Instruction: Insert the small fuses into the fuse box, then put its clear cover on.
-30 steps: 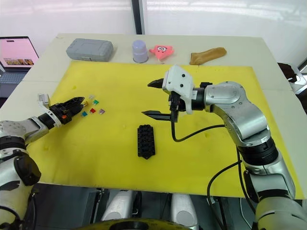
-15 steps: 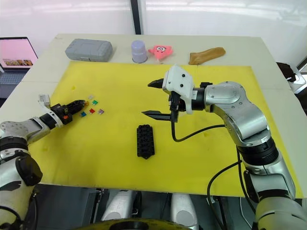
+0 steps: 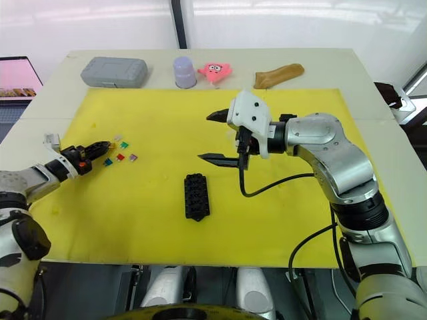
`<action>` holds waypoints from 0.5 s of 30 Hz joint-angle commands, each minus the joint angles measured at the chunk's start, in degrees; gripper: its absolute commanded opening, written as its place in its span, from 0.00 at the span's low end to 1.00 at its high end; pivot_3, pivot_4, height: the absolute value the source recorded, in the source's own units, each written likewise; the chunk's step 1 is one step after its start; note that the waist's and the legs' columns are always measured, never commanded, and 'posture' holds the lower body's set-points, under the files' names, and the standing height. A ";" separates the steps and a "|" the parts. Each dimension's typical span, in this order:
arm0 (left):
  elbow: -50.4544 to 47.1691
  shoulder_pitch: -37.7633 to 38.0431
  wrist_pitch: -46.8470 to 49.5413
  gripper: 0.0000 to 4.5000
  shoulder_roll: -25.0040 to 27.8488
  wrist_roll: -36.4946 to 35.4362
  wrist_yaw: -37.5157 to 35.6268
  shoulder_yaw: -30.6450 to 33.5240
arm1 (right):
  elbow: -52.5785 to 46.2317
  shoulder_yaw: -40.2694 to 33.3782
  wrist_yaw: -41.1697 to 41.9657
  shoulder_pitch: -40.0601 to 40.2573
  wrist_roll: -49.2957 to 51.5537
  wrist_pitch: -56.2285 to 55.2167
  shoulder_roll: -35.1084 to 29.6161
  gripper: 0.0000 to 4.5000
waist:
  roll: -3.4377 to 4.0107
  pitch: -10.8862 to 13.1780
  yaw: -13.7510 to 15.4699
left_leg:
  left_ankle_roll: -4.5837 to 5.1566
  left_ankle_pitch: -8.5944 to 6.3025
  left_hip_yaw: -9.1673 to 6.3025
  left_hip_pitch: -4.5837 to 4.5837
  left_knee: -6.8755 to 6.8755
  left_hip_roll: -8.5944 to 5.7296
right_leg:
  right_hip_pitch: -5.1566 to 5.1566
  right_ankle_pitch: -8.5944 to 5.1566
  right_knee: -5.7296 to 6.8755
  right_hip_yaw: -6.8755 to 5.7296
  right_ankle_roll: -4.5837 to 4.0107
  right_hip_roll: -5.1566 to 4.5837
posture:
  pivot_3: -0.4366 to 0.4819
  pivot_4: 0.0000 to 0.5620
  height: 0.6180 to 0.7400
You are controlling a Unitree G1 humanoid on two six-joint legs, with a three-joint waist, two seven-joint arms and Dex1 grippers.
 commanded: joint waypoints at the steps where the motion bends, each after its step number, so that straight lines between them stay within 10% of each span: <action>1: -13.68 0.38 8.93 0.01 2.68 -6.55 0.13 2.95 | -3.23 -4.65 -1.82 0.52 4.77 2.97 1.24 1.00 | -0.07 0.03 0.06 | 0.00 0.00 0.00 -0.01 -0.01 0.00 | 0.00 0.00 0.00 0.00 0.00 -0.03 | 0.48 0.27 1.00; 9: -31.06 -7.66 21.72 0.01 -0.78 -17.79 5.98 6.49 | -5.39 -14.80 -14.98 2.56 20.34 14.71 10.79 1.00 | -0.17 0.03 0.71 | -0.02 0.01 -0.20 -0.06 0.04 -0.06 | 0.14 0.00 -0.09 -0.05 0.00 -0.16 | 0.48 0.27 1.00; 15: -35.24 -16.28 24.54 0.01 -13.15 -23.60 12.83 7.55 | -4.14 -19.65 -28.98 1.44 30.35 18.75 20.64 1.00 | -0.17 0.03 0.32 | -0.02 0.01 -0.20 -0.06 0.03 -0.11 | 0.13 0.00 -0.06 -0.08 0.00 -0.08 | 0.48 0.27 1.00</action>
